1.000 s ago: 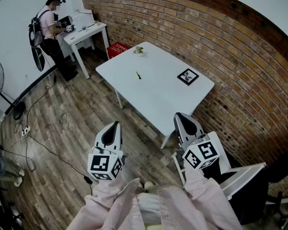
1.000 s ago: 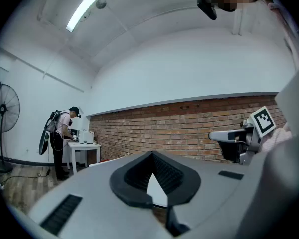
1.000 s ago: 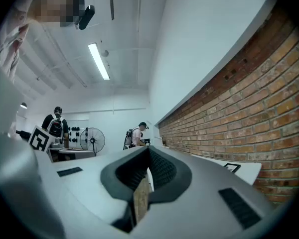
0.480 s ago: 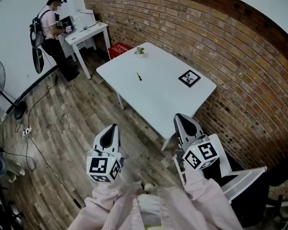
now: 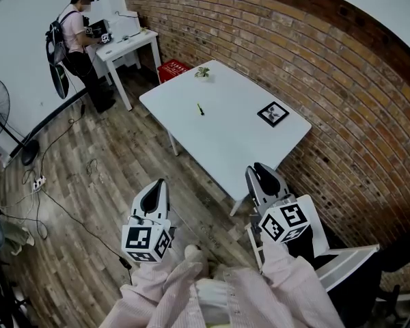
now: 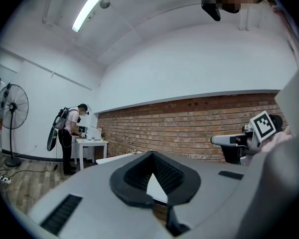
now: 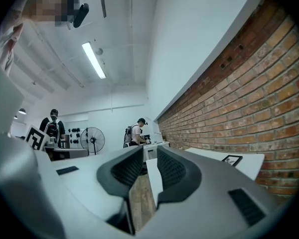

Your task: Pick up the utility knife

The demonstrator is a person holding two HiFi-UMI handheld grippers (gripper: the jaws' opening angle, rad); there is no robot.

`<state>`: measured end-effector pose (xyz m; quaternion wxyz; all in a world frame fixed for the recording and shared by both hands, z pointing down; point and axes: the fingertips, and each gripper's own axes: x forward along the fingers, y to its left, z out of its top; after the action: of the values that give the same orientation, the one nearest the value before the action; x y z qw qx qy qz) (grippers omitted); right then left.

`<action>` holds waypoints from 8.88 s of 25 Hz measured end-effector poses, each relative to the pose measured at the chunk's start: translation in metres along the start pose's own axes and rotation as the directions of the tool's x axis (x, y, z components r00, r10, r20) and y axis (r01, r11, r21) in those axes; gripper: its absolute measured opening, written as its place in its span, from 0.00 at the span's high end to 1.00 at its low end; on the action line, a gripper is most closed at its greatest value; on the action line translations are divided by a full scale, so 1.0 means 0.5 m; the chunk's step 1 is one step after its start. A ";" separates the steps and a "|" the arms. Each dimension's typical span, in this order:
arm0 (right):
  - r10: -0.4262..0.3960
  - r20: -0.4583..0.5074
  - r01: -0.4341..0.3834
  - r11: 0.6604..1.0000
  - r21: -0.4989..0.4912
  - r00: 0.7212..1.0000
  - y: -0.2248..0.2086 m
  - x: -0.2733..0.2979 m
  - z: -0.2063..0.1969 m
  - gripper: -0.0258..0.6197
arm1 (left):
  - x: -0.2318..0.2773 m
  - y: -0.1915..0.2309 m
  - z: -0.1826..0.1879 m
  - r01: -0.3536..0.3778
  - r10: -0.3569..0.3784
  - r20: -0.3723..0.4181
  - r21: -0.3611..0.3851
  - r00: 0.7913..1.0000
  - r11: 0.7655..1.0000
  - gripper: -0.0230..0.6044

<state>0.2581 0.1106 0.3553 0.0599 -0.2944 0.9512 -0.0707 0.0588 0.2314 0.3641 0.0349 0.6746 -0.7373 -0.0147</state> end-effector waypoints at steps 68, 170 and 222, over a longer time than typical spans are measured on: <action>-0.162 -0.307 0.201 0.975 0.099 0.938 -0.187 0.708 -0.252 0.70 | 0.611 0.483 -0.113 0.132 -0.158 -0.204 -0.131 0.966 0.982 0.98; -0.238 -0.314 0.289 0.949 0.127 0.919 -0.318 0.922 -0.294 0.86 | 0.983 0.418 -0.174 0.501 -0.526 -0.238 -0.164 0.816 0.850 0.98; -0.399 0.061 0.397 0.917 0.041 0.915 -0.345 0.804 -0.012 0.86 | 1.001 0.493 0.059 0.468 -0.465 -0.052 0.059 0.884 0.882 0.98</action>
<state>0.0227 -0.2584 0.3616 0.0808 -0.4831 0.8677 -0.0846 -0.2320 -0.2458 0.3676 0.0198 0.8331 -0.5526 0.0152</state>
